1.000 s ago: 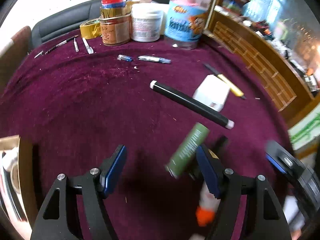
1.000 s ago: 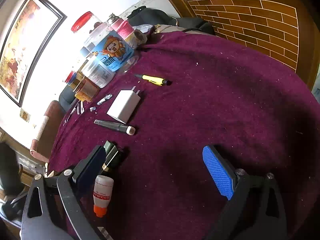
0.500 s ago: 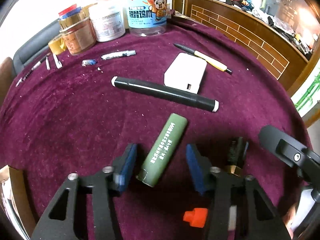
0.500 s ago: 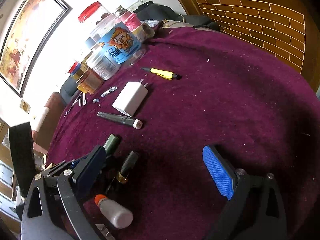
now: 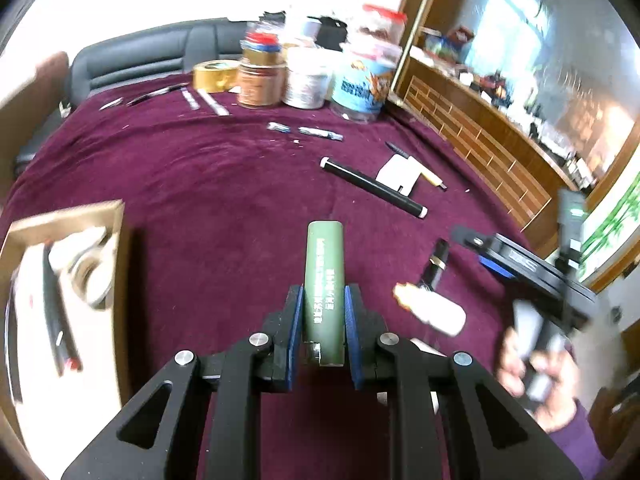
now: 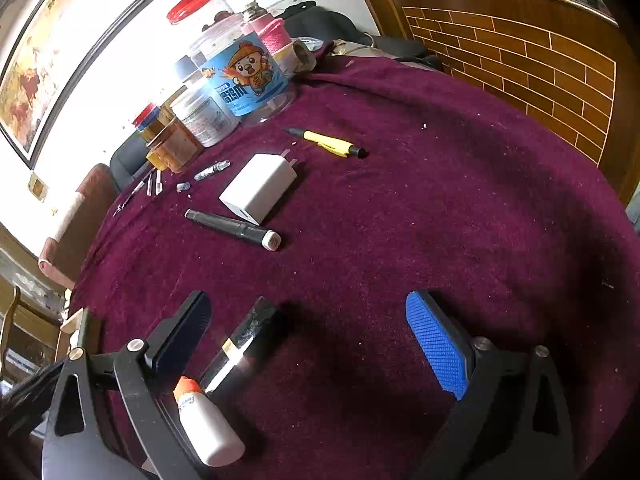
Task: Organize rigid objects
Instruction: 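Carry the green tube toward the box with the left tool while the right tool grasps the black gold-banded tube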
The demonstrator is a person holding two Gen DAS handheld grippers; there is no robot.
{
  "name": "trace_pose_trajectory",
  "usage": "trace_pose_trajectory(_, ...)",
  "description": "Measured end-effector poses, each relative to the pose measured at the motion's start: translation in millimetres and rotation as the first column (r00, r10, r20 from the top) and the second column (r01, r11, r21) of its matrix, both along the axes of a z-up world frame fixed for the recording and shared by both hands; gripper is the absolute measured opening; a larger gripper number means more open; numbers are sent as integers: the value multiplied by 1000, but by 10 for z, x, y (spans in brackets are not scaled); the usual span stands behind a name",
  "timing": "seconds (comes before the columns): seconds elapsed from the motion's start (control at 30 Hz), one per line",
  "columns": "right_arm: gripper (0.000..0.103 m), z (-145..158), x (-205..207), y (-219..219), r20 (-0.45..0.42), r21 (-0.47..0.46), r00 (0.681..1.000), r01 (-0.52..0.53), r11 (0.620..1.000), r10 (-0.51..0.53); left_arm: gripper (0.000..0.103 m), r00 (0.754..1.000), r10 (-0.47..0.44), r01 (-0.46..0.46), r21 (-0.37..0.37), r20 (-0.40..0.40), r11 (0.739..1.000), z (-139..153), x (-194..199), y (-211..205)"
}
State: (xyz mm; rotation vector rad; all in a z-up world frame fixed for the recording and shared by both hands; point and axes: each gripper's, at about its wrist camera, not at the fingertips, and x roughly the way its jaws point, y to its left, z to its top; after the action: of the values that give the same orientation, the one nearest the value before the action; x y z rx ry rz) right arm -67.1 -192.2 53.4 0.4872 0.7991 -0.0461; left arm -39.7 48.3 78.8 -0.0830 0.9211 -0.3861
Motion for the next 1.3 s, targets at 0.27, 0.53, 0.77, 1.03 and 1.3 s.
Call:
trace_pose_trajectory(0.27, 99, 2, 34, 43, -19, -38, 1000, -4, 999, 3, 17, 993, 112, -108, -88, 41, 990, 42, -520, 447)
trace_pose_trajectory(0.53, 74, 37, 197, 507, -200, -173, 976, -117, 978, 81, 17, 988, 157, -155, -119, 9, 981, -122, -673, 642)
trace_pose_trajectory(0.77, 14, 21, 306, 882, -256, -374, 963, -178, 910, 84, 17, 975, 218, -208, -167, 44, 964, 50, -904, 1088)
trace_pose_trajectory(1.03, 14, 335, 40, 854, -145, -123, 977, -174, 977, 156, 17, 934, 359, -354, -160, -3, 921, -96, -958, 1818)
trace_pose_trajectory(1.3, 15, 684, -142, 1608, -66, -24, 931, -362, 932, 360, 17, 881, 437, -465, -155, -181, 872, -517, -767, 2241)
